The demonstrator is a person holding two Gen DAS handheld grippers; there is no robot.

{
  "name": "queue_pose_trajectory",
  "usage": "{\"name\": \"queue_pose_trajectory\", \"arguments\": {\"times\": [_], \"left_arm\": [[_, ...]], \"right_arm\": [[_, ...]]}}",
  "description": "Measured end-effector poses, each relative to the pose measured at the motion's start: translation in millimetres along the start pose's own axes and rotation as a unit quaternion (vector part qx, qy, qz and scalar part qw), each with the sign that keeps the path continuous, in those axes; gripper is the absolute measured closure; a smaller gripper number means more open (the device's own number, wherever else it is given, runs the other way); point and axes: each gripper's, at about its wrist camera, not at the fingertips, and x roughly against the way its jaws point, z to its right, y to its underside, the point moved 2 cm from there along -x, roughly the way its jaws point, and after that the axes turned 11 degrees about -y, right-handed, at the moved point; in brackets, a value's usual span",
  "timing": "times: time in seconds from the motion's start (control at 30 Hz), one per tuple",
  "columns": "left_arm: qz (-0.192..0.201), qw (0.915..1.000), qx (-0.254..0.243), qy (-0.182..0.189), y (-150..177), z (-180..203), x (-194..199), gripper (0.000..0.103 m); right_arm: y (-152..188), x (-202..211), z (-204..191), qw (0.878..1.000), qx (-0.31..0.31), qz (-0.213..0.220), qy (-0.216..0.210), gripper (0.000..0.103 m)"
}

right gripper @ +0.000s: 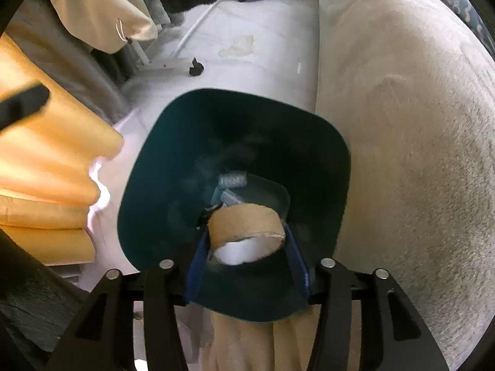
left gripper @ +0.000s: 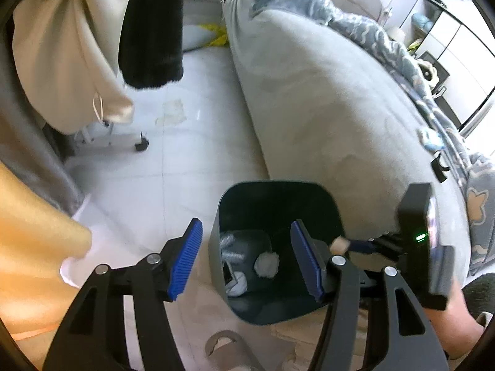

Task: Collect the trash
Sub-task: 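Open the right tool over the bin to drop the tape roll, then move both tools back to the bed toward the curved pieces and wipes pack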

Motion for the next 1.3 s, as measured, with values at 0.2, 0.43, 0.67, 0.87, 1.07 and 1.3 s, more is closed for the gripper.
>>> {"name": "queue_pose_trajectory", "arguments": {"times": [0.2, 0.43, 0.67, 0.87, 1.07, 1.3], "left_arm": [[0.031, 0.9995, -0.006, 0.009, -8.7, 5.7, 18.5, 0.041], [0.078, 0.9964, -0.018, 0.027, -28.4, 17.2, 37.8, 0.041], [0.108, 0.9921, -0.042, 0.049, -45.9, 43.1, 40.9, 0.041], [0.136, 0.9868, -0.045, 0.077, -58.7, 64.0, 50.7, 0.037], [0.147, 0.9835, -0.053, 0.092, -66.2, 85.2, 47.9, 0.030], [0.159, 0.9788, -0.069, 0.109, -76.9, 105.9, 45.9, 0.025]], "right_arm": [[1.8, -5.9, -4.5, 1.000, 0.009, -0.010, 0.008, 0.037], [-1.7, 11.6, -5.6, 1.000, 0.011, 0.008, 0.010, 0.035], [-9.5, 48.5, 0.4, 0.998, 0.007, 0.057, 0.005, 0.031], [-14.7, 95.8, 16.4, 0.993, 0.004, 0.113, 0.016, 0.029], [-18.1, 141.9, 38.9, 0.986, 0.006, 0.162, 0.041, 0.023], [-19.2, 175.6, 66.1, 0.979, 0.002, 0.196, 0.061, 0.020]]}}
